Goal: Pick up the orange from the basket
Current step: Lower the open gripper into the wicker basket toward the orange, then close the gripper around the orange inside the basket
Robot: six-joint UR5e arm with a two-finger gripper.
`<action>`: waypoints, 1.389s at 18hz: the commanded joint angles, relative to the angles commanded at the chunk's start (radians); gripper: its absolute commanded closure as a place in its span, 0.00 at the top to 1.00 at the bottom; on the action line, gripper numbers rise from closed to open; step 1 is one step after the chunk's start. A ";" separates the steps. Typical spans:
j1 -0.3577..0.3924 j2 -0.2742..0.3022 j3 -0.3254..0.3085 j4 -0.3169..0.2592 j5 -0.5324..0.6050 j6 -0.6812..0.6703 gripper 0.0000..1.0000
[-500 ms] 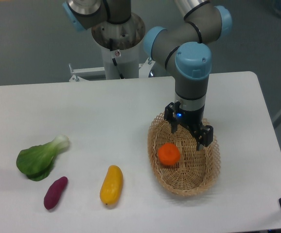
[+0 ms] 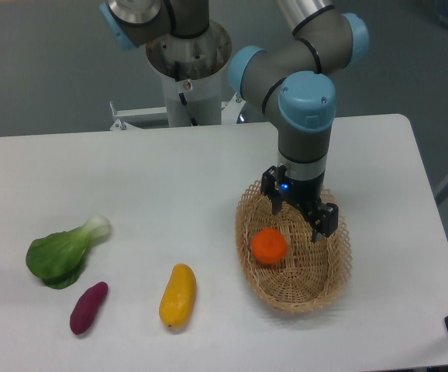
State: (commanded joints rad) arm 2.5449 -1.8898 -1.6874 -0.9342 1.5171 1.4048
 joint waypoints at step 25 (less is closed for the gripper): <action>-0.094 -0.144 -0.103 0.178 0.158 0.158 1.00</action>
State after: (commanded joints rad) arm 2.4513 -2.0341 -1.7902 -0.7563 1.6751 1.5631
